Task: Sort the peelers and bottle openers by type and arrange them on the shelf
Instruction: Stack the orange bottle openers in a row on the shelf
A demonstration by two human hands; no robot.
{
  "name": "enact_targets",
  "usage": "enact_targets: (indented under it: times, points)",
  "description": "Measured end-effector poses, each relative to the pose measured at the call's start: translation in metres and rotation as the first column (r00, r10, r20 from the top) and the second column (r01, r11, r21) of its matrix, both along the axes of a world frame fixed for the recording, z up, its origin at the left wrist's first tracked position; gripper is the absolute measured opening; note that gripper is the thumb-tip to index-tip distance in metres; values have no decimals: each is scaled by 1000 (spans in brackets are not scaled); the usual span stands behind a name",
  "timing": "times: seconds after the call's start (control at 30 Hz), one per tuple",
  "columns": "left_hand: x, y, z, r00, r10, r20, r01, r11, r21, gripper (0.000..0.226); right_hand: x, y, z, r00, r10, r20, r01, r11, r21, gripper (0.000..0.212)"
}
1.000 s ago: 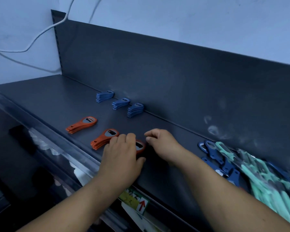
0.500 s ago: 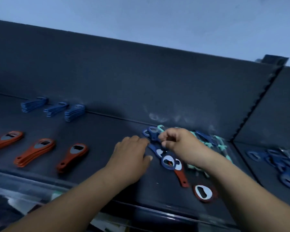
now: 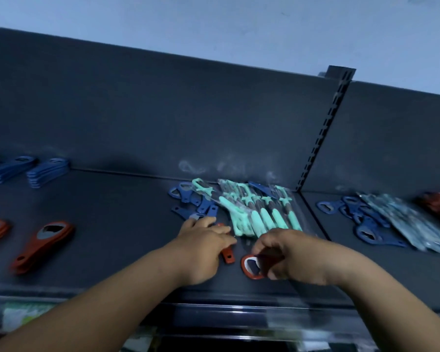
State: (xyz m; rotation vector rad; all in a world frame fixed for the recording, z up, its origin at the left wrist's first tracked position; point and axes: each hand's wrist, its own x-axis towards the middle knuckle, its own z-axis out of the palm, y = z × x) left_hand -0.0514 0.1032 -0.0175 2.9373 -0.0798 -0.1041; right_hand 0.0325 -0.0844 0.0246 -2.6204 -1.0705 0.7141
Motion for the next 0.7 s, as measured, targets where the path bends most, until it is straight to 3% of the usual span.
enact_targets:
  times: [0.17, 0.27, 0.37, 0.53, 0.7]
  points:
    - [-3, -1, -1, 999, 32, -28, -33, 999, -28, 46, 2, 0, -10, 1000, -4, 15, 4, 1000, 9, 52]
    - [-10, 3, 0, 994, 92, 52, -86, 991, -101, 18, 3, 3, -11, 1000, -8, 16, 8, 1000, -11, 44]
    - [-17, 13, -3, 973, 173, 151, -162, 983, -85, 16, 3, 8, -11, 1000, -7, 2, 7, 1000, 5, 37]
    - [-25, 29, 0, 884, 417, 212, -389, 907, -163, 26, 6, 20, -18, 997, -47, -55, 59, 971, 230, 23]
    - [-28, 37, 5, 862, 503, 62, -497, 862, -95, 28, 6, 44, -21, 966, -123, -229, 220, 856, 467, 15]
